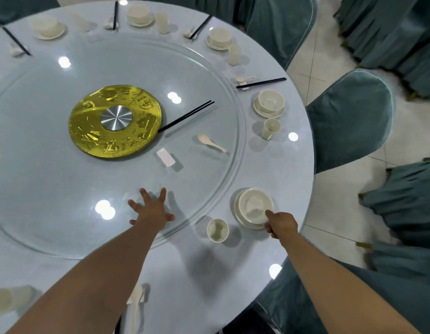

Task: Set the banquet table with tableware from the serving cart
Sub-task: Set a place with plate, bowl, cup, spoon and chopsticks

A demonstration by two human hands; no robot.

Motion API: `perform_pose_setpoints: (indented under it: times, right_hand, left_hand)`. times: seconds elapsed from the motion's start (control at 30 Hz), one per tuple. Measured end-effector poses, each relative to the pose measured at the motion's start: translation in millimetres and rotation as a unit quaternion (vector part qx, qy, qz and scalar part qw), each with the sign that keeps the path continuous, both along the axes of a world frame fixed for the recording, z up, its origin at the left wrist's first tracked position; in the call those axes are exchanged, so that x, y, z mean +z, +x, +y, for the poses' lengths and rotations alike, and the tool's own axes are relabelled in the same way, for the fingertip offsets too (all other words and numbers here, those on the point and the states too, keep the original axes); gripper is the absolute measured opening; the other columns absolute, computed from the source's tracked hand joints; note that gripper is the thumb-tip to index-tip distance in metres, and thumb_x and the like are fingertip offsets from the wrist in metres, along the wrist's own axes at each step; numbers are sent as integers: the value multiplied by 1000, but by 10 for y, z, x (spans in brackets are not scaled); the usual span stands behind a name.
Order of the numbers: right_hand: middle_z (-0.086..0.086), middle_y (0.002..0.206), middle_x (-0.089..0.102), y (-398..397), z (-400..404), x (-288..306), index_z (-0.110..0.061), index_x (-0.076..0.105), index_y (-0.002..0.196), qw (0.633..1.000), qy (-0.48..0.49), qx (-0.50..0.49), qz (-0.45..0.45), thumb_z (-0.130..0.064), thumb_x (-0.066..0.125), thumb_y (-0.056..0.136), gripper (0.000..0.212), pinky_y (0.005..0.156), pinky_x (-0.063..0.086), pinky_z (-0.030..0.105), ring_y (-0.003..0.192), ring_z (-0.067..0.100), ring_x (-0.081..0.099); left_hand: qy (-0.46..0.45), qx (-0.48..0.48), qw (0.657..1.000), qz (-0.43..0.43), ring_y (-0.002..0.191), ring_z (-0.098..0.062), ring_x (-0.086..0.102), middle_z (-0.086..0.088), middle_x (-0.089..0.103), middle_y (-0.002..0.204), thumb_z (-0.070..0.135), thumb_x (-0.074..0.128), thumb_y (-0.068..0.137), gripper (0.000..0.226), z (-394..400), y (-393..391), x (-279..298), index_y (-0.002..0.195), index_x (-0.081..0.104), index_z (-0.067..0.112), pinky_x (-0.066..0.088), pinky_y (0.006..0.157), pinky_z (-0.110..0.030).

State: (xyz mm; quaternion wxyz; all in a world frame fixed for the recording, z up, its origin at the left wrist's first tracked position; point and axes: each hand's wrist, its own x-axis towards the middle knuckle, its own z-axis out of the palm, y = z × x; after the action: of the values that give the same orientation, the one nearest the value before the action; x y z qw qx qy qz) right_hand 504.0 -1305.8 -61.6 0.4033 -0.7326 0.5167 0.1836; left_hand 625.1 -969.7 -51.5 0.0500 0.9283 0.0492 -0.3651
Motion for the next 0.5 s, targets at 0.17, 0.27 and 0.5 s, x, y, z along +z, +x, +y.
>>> perform_pose_setpoints:
  times: [0.17, 0.27, 0.5]
  right_hand:
    - [2, 65, 52, 87, 27, 171, -10, 48, 72, 983, -160, 85, -25, -42, 44, 98, 41, 48, 35, 25, 56, 17, 47]
    - [1, 79, 59, 389, 248, 310, -15, 56, 88, 973, -168, 142, -68, -41, 48, 96, 29, 60, 40, 28, 69, 22, 56]
    - [8, 85, 68, 1261, 1224, 354, -10, 64, 91, 933, -142, 299, -144, -35, 52, 95, 27, 70, 45, 29, 84, 30, 64]
  left_hand:
    - [-6, -1, 1000, -1, 142, -54, -17, -9, -25, 158, 55, 66, 84, 98, 90, -28, -6, 151, -5, 49, 27, 106, -72]
    - [-11, 3, 1000, 7, 142, -53, -18, -7, -28, 158, 55, 67, 84, 99, 198, -25, -1, 150, -6, 50, 26, 106, -72]
    - [-22, -1, 1000, 11, 142, -49, -24, -2, -32, 157, 52, 70, 83, 101, 471, -68, -79, 148, -7, 54, 21, 107, -73]
